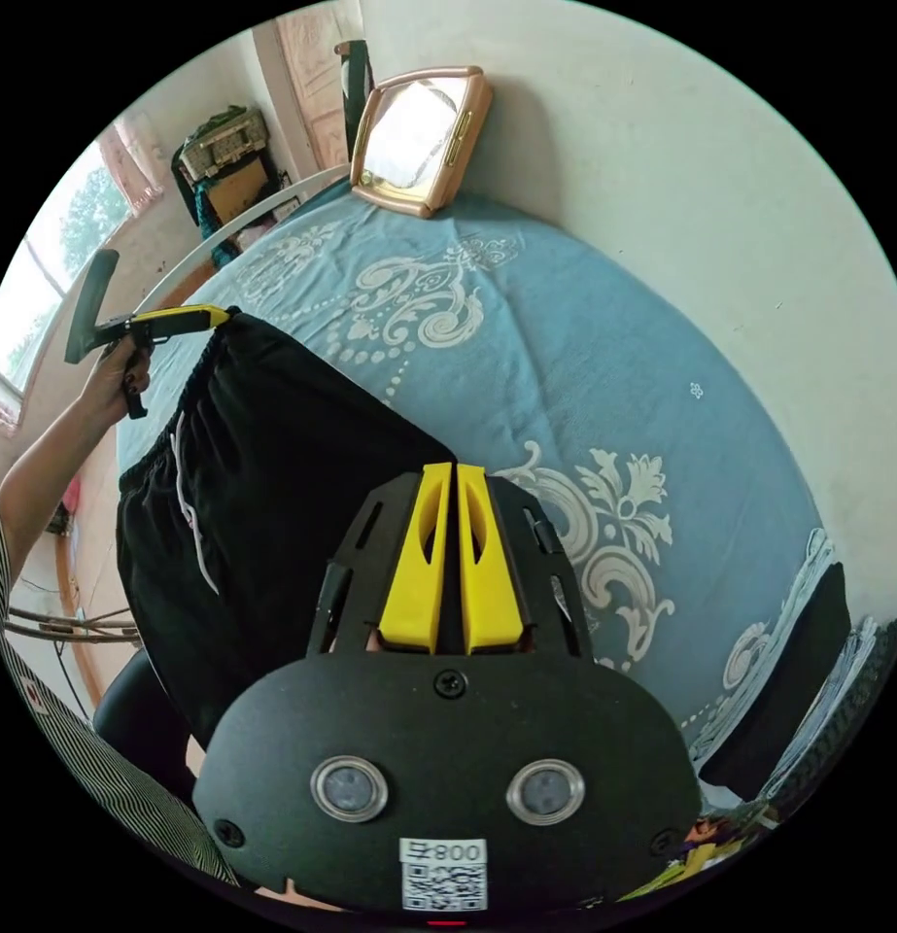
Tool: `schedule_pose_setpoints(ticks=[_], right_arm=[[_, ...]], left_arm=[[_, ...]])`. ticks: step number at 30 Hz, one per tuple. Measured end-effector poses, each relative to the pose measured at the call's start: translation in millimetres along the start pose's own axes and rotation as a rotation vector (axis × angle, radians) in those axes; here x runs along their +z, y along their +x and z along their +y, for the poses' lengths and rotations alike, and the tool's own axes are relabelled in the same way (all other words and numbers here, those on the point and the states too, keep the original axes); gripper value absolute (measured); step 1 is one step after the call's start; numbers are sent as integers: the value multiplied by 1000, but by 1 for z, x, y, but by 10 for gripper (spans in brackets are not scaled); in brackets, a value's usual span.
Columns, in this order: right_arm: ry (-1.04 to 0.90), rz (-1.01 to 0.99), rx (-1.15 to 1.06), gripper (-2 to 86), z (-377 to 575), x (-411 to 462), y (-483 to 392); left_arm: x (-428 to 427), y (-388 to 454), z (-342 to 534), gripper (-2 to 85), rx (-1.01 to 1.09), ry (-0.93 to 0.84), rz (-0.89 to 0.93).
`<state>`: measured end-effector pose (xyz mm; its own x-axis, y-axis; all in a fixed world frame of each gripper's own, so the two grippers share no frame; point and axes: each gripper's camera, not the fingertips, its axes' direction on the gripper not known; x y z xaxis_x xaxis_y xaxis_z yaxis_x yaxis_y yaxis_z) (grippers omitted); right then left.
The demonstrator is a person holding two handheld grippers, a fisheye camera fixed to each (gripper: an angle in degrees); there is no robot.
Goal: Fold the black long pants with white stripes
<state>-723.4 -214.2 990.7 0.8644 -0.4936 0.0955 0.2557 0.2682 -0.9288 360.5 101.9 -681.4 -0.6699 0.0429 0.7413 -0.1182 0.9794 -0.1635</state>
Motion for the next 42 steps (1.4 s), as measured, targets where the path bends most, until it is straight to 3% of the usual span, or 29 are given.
schedule_pose_setpoints(ticks=[7,12,17,20,25,29,32,36,40,42], right_arm=[[-200,11,40,11,-41,23,-9],[-108,-42,107,11,-45,-8,-7],[-9,-98,128,4,-27,-53,-20],[0,-250,6,3,-2,-73,-67],[-108,-293,-137,2,52,-84,-162],[-269,-327,-228,3,86,-74,-217],[-339,-266,-239,3,95,-63,-234],[-341,-301,-250,2,94,-70,-238],[-316,-286,-272,2,98,-71,-239],[-312,-300,-272,2,99,-73,-236]], left_arm=[[27,-52,30,21,-50,-113,-143],[-9,-87,78,40,-31,-27,-14],[-49,-135,174,57,-154,-26,49],[-62,-162,225,65,-289,-37,93],[-64,-195,278,86,-443,-37,244],[-45,-211,285,89,-492,-74,352],[-38,-216,280,40,-490,-124,258],[-60,-221,283,10,-482,-19,220],[-53,-230,286,3,-527,-89,200],[-58,-228,282,3,-515,-41,199]])
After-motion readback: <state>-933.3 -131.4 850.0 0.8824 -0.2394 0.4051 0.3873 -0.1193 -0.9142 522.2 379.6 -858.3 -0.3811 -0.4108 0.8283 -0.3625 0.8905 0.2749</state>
